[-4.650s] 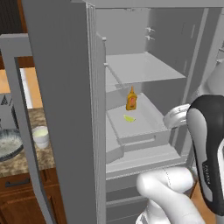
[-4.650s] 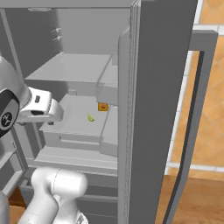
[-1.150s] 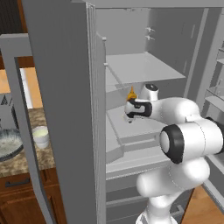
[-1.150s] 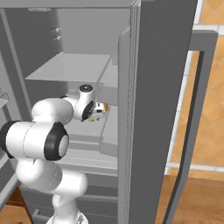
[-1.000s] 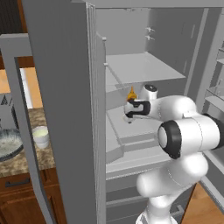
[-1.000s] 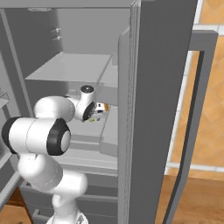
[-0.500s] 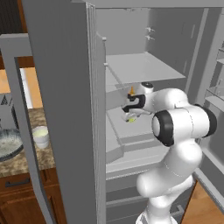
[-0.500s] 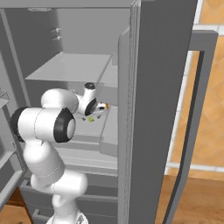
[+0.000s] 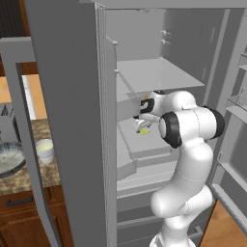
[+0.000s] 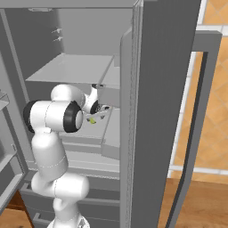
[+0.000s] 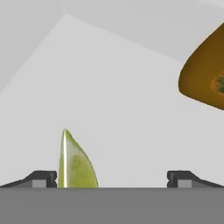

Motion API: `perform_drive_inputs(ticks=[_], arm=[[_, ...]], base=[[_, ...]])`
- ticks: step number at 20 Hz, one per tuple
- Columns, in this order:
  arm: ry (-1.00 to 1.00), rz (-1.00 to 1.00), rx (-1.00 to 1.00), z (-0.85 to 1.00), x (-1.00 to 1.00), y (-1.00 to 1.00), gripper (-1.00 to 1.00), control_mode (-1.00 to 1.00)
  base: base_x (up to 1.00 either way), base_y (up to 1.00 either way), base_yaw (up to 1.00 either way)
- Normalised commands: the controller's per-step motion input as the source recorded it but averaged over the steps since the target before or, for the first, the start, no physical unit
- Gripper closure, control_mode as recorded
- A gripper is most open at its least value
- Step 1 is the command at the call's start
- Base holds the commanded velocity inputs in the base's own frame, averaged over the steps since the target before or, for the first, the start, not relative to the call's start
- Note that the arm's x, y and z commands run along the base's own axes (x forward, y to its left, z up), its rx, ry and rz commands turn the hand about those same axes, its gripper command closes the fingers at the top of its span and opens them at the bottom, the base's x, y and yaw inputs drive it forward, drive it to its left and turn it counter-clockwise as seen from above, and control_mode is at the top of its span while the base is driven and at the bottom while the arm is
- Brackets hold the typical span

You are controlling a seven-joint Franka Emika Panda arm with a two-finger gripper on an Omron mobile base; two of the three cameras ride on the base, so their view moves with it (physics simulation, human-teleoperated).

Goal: Grab a lemon wedge from the fridge and one ice cube from the ice bowl, and put them in the glass of lemonade.

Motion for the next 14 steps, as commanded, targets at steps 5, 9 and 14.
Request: perform_drive_inputs(ticks=[5,9,14], arm=[[0.00,0.03,0.00,-0.09,-0.10,0.13,-1.00,-1.00],[0.00,0.01,0.00,-0.41,0.00,0.09,-1.00,-1.00],[0.00,0.01,0.00,-0.32,-0.04,0.05,-1.00,-1.00]], base=[[0.00,0.00,0.00],[0.00,0.00,0.00],[0.00,0.00,0.00]])
